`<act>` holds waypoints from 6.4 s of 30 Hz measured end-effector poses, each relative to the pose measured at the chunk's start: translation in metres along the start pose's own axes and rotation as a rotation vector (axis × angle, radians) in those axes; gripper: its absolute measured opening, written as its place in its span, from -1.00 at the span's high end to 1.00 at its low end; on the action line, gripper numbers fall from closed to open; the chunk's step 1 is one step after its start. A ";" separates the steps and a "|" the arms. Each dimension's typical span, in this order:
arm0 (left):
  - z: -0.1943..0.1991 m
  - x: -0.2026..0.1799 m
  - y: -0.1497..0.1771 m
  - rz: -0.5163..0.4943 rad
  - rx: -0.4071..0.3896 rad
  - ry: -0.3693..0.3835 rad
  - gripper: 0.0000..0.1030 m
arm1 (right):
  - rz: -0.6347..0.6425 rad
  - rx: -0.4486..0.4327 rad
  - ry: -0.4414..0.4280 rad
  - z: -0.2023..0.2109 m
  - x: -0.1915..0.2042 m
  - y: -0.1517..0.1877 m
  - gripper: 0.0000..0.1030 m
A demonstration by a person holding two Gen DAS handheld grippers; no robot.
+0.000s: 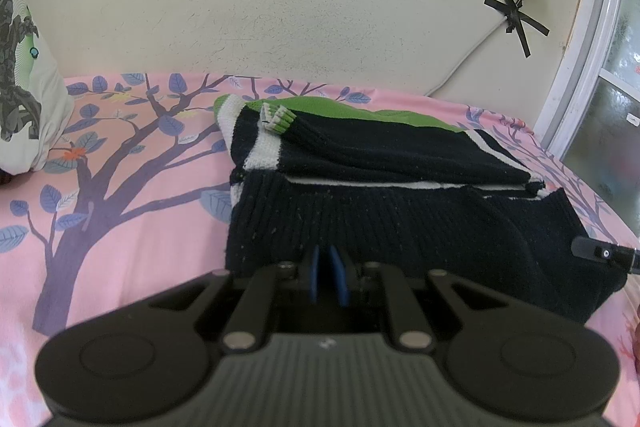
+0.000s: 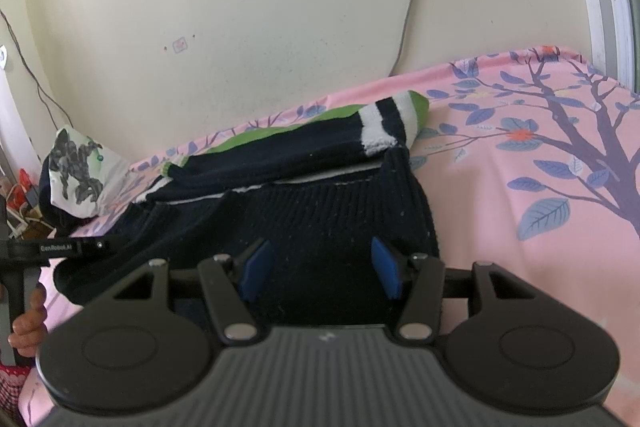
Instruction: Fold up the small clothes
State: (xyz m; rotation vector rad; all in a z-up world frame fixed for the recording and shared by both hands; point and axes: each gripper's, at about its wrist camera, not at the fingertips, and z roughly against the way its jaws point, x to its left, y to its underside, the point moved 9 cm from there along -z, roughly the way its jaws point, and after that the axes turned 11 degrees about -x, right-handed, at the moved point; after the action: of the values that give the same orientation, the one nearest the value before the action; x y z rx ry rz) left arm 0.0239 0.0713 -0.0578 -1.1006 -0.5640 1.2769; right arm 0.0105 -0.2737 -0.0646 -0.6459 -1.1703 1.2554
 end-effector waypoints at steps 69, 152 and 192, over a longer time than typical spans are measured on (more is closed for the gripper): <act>0.078 -0.065 0.018 -0.252 0.129 0.183 0.44 | 0.062 0.100 -0.125 0.055 0.042 -0.010 -0.14; -0.031 -0.065 -0.021 0.172 0.101 0.278 0.66 | -0.520 0.057 0.017 0.030 -0.057 -0.032 -0.29; 0.038 0.066 -0.033 0.253 -0.049 0.008 0.57 | 0.104 0.154 -0.426 -0.077 0.229 -0.109 -0.03</act>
State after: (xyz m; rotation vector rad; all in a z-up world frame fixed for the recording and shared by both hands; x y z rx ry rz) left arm 0.0245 0.1487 -0.0275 -1.2462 -0.4620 1.4826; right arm 0.0984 -0.0690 0.0782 -0.3347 -1.3803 1.6057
